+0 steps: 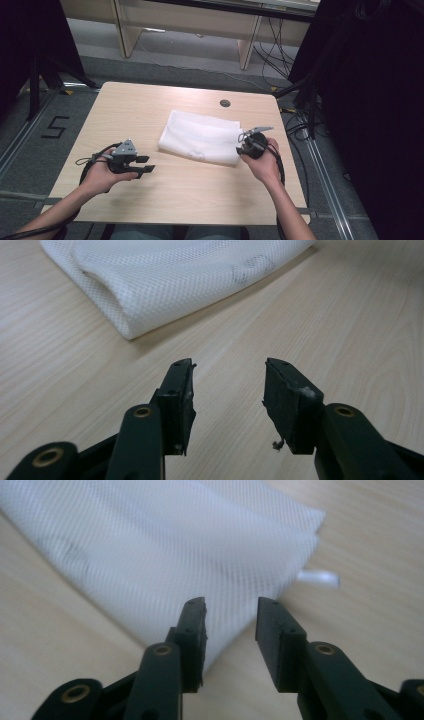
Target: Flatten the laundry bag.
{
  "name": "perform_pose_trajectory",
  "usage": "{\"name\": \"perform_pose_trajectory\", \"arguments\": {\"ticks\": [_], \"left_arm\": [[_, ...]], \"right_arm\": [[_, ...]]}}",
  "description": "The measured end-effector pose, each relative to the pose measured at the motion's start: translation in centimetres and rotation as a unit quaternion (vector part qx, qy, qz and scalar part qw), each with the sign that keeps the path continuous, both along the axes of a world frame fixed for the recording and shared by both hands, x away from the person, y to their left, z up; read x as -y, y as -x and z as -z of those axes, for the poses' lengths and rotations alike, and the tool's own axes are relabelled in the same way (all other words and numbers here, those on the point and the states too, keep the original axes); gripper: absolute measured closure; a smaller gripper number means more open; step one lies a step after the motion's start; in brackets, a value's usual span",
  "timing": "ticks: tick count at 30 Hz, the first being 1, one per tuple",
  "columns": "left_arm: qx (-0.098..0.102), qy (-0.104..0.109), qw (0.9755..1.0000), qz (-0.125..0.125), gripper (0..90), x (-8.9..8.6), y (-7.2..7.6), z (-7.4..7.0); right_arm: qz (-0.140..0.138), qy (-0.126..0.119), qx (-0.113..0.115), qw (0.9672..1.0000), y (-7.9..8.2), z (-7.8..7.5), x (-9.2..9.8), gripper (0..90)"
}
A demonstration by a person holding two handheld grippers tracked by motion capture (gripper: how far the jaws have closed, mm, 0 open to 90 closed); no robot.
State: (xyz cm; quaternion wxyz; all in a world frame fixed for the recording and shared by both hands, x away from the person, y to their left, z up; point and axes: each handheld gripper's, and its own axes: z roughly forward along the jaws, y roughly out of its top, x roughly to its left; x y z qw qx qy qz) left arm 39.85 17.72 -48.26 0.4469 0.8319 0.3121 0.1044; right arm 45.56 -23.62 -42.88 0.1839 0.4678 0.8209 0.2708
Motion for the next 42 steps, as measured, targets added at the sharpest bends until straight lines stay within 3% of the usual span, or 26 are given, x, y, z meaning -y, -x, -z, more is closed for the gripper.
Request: {"name": "perform_pose_trajectory", "arguments": {"ticks": [2, 3, 6, 8, 12, 14, 18, 22, 25, 26, 27, 29, 30, 33, 35, 37, 38, 40, 42], "left_arm": [[-0.004, -0.002, 1.0, 0.001, 53.1, 0.3, 0.4, 0.5], [-0.007, -0.005, 1.0, 0.003, 52.6, 0.2, 0.5, 0.7], [-0.018, -0.006, 0.9997, 0.013, 51.2, 0.1, 1.2, 1.1], [-0.011, -0.008, 0.9998, 0.017, 50.7, -0.1, 1.3, 1.1], [-0.008, -0.004, 0.9999, 0.012, 50.2, -0.3, 1.4, 0.9], [-0.011, -0.003, 0.9998, 0.015, 49.5, -0.5, 1.4, 1.0], [-0.012, -0.003, 0.9998, 0.015, 48.5, -0.5, 1.5, 1.1], [-0.01, -0.005, 0.9998, 0.014, 48.2, -0.5, 1.6, 1.2], [-0.021, 0.001, 0.9997, 0.013, 47.9, -0.3, 1.6, 1.4], [-0.016, -0.004, 0.9997, 0.019, 47.9, -0.3, 1.5, 1.4], [-0.015, -0.003, 0.9997, 0.02, 47.8, -0.3, 1.5, 1.4], [-0.016, -0.006, 0.9996, 0.022, 47.8, -0.2, 1.5, 1.4], [-0.016, -0.004, 0.9996, 0.022, 47.8, -0.2, 1.5, 1.4], [-0.02, -0.006, 0.9994, 0.026, 47.7, -0.3, 1.5, 1.4], [-0.021, -0.004, 0.9996, 0.02, 47.7, -0.2, 1.5, 1.5], [-0.022, -0.006, 0.9996, 0.018, 47.6, -0.1, 1.5, 1.5], [-0.024, -0.004, 0.9995, 0.018, 47.5, -0.1, 1.6, 1.5], [-0.017, -0.007, 0.9995, 0.025, 47.4, -0.1, 1.5, 1.5], [-0.026, 0.001, 0.9995, 0.019, 47.4, 0.0, 1.6, 1.6]], "right_arm": [[-0.013, -0.009, -0.012, 0.9998, -2.3, -0.2, -0.9, 60.8], [-0.017, -0.017, -0.006, 0.9997, -3.3, 0.1, -1.3, 58.9], [-0.018, 0.002, -0.019, 0.9997, -5.6, 0.1, -2.2, 54.1], [-0.018, -0.001, -0.023, 0.9996, -7.3, 0.4, -2.8, 50.4], [-0.009, 0.021, -0.022, 0.9995, -8.9, 1.0, -3.7, 47.2], [-0.008, 0.014, -0.021, 0.9996, -9.7, 1.5, -4.0, 45.3], [-0.015, 0.038, -0.021, 0.9989, -10.8, 2.2, -4.6, 44.8], [-0.007, 0.036, -0.029, 0.9989, -11.5, 3.2, -5.1, 44.1], [-0.014, 0.066, -0.039, 0.9969, -11.9, 3.9, -5.2, 44.1], [-0.017, 0.066, -0.03, 0.9972, -12.2, 4.1, -5.1, 44.0], [-0.023, 0.042, -0.039, 0.9981, -12.5, 4.3, -4.9, 44.0], [-0.015, 0.046, -0.039, 0.9981, -12.8, 4.6, -4.8, 43.7], [-0.009, 0.061, -0.032, 0.9976, -13.0, 4.7, -4.7, 43.4], [-0.004, 0.062, -0.042, 0.9972, -13.2, 5.6, -4.6, 43.4], [0.005, 0.046, -0.044, 0.998, -13.2, 5.9, -4.4, 44.5], [0.01, 0.039, -0.052, 0.9978, -13.1, 5.8, -4.4, 47.3], [0.001, 0.042, -0.041, 0.9983, -13.2, 5.9, -4.3, 49.5], [0.002, 0.037, -0.045, 0.9983, -13.1, 5.9, -4.5, 56.6], [-0.001, 0.037, -0.058, 0.9976, -13.0, 5.7, -4.6, 64.6]]}}
